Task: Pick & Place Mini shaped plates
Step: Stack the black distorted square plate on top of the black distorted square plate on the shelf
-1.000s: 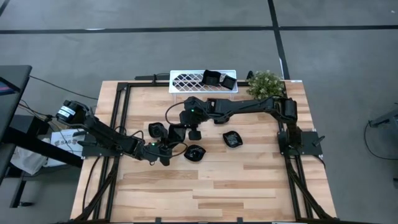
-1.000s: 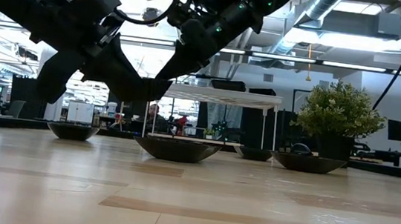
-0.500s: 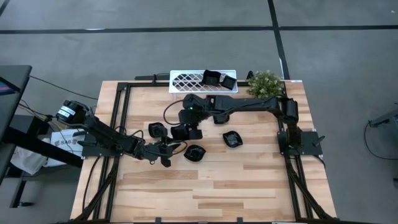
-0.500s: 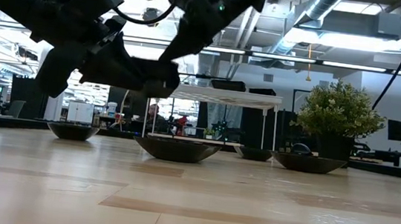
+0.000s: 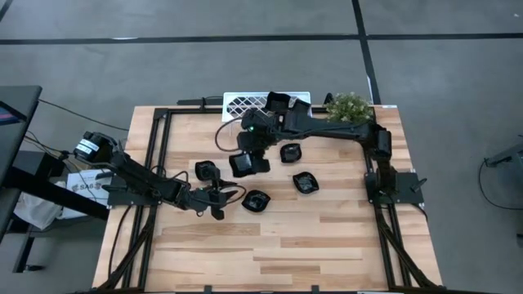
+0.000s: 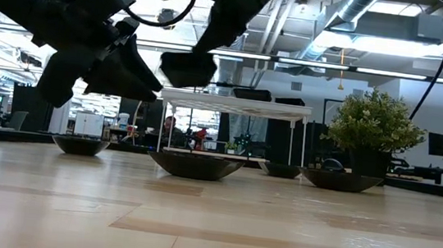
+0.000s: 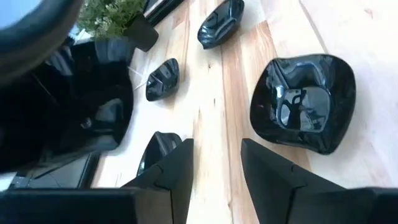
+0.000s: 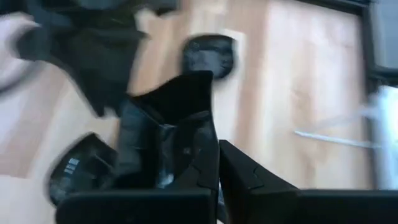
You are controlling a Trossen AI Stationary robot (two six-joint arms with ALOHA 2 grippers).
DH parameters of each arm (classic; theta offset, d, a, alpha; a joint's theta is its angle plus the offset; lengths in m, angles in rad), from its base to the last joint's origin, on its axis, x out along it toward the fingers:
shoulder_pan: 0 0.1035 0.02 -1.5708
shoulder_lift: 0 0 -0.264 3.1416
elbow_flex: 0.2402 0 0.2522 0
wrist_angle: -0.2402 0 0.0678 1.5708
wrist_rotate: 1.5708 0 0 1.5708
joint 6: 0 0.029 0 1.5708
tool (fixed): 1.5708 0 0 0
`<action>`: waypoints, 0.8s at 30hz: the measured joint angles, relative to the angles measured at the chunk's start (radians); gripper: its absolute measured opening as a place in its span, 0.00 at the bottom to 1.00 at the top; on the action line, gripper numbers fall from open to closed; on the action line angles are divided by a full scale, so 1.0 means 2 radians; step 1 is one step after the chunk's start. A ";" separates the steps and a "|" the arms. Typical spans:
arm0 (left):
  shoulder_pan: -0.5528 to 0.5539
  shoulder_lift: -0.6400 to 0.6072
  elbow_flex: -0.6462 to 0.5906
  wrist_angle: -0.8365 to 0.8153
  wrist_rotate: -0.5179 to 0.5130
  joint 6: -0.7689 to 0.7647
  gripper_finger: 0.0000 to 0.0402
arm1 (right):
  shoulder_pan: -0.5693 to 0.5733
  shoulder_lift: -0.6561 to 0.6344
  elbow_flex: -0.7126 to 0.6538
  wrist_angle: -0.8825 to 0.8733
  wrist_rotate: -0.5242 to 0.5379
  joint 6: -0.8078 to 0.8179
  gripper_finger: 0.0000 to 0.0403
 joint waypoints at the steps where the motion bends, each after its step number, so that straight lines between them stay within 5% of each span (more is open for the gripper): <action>1: 0.000 0.000 0.000 0.001 0.000 0.000 0.34 | -0.003 0.000 0.007 -0.010 0.005 -0.004 0.00; 24: 0.000 0.000 0.000 0.008 -0.002 -0.025 0.33 | -0.110 0.000 0.160 -0.171 0.045 -0.039 0.00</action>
